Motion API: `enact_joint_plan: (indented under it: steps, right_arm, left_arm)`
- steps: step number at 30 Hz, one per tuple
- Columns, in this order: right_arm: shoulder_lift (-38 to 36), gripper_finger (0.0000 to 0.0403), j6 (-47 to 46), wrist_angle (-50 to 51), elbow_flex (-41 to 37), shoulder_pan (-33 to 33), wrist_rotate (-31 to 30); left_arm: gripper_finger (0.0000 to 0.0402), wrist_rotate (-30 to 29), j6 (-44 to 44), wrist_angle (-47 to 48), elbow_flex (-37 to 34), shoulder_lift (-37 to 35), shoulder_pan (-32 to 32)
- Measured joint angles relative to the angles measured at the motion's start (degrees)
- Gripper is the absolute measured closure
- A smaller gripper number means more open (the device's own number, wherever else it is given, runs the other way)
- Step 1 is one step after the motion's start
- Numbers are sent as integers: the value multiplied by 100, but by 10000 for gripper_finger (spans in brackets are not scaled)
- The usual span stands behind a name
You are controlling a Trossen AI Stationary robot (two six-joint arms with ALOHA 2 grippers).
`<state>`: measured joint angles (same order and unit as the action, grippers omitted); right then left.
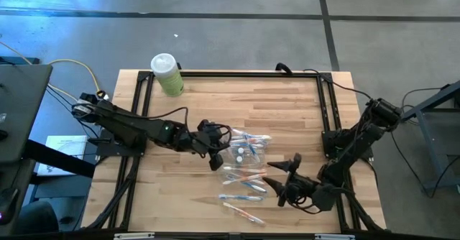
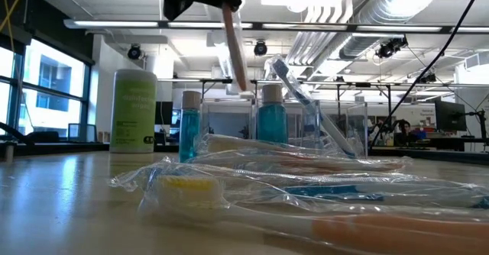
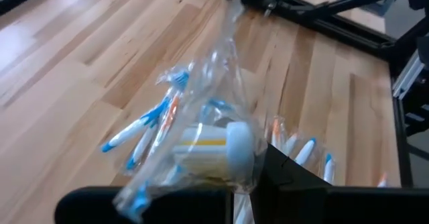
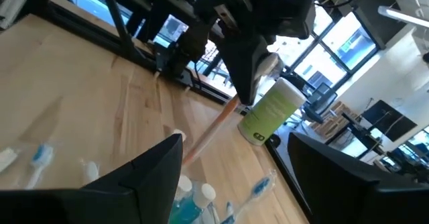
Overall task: Pick & Place toothbrushing station
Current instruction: Put the orange toothbrush into the transparent organizer
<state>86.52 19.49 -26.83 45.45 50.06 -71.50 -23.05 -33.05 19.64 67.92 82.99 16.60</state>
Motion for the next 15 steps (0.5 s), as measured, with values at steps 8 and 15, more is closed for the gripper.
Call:
enact_joint_plan:
  steps: [8, 15]
  right_arm:
    - [0, 140, -157, 94, 0, -101, 9]
    - [2, 140, -506, 356, 2, -94, 7]
  left_arm:
    - [394, -2, -241, 351, -8, 179, -46]
    - [379, 388, -288, 342, -2, 321, -293]
